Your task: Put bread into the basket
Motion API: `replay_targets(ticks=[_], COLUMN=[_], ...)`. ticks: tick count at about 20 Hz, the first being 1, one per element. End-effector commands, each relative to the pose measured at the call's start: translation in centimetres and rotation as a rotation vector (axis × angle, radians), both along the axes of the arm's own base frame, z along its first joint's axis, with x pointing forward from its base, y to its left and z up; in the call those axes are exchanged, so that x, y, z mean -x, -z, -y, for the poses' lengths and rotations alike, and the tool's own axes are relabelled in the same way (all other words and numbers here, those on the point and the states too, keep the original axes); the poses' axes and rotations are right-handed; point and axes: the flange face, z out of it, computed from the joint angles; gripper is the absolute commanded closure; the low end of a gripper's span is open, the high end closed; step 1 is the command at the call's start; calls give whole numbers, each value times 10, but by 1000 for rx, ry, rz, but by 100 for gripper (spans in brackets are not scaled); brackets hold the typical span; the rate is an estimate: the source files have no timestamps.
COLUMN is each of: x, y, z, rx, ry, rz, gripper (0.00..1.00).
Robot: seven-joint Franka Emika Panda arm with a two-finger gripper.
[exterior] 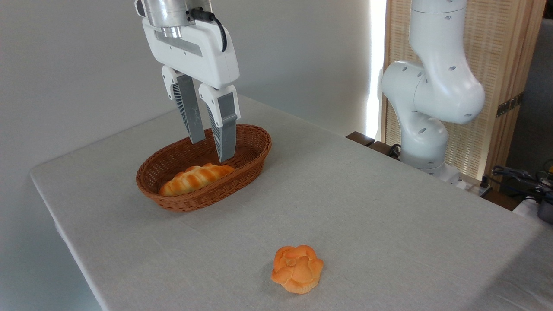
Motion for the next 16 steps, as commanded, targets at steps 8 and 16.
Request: replay_targets(ticks=[8, 16], x=[-1, -2], y=[-2, 0], z=[-9, -15], rx=[-1, -4], ry=[-15, -26], rz=[-4, -11], gripper=[0, 0])
